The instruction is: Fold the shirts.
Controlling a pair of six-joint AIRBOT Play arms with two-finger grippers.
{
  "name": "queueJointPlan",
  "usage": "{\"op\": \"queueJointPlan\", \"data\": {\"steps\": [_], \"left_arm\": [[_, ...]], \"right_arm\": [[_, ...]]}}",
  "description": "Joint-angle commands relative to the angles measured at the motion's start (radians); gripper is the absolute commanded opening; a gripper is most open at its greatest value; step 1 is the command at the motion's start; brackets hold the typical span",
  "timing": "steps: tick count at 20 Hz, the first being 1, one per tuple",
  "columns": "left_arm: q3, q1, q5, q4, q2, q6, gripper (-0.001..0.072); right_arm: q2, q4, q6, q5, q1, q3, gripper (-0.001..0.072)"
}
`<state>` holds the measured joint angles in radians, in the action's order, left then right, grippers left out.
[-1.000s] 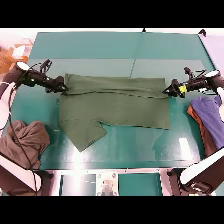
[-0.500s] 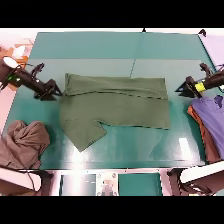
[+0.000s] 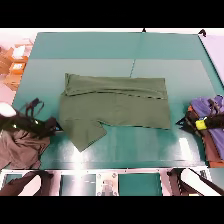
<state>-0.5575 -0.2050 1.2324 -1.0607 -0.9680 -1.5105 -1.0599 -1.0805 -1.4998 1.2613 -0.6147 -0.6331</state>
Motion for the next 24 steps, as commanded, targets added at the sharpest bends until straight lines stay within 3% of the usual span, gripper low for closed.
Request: {"op": "queueJointPlan", "data": {"steps": [1,4,8,9,10,11,16,18,19,22,24], "left_arm": [[0.206,0.018,-0.182,0.141,0.087,0.01,0.0487],[0.272,0.089,-0.351,0.226,0.068,0.011,0.0486],[0.285,0.193,-0.515,0.407,-0.015,0.063,0.0485],[0.285,0.205,-0.539,0.468,-0.025,0.106,0.0402],[0.283,0.205,-0.541,0.499,-0.023,0.145,0.0153],[0.274,0.205,-0.536,0.501,-0.022,0.163,0.0027],[0.188,0.205,-0.455,0.435,-0.022,0.185,0.0026],[0.136,0.205,-0.409,0.384,-0.022,0.183,0.0026],[0.114,0.205,-0.385,0.37,-0.022,0.182,0.0026],[0.05,0.205,-0.265,0.333,-0.022,0.182,0.0025],[0.027,0.205,-0.162,0.273,-0.018,0.151,0.0025]], "right_arm": [[0.083,0.119,0.026,-0.151,-0.006,0.204,0.0333],[0.076,0.246,0.071,-0.249,0.043,0.259,0.0334],[0.055,0.293,0.068,-0.369,0.146,0.266,0.0336],[0.047,0.312,0.068,-0.383,0.161,0.266,0.0337],[0.038,0.326,0.067,-0.384,0.167,0.266,0.0336],[0.027,0.339,0.067,-0.383,0.168,0.266,0.0337],[0.005,0.36,0.068,-0.439,0.169,0.266,0.0322],[0.004,0.375,0.068,-0.48,0.169,0.263,0.0047],[0.004,0.374,0.07,-0.483,0.168,0.261,0.0016],[0.012,0.347,0.122,-0.401,0.166,0.24,0.0014],[0.038,0.249,0.089,-0.323,0.161,0.225,0.0013]]}}
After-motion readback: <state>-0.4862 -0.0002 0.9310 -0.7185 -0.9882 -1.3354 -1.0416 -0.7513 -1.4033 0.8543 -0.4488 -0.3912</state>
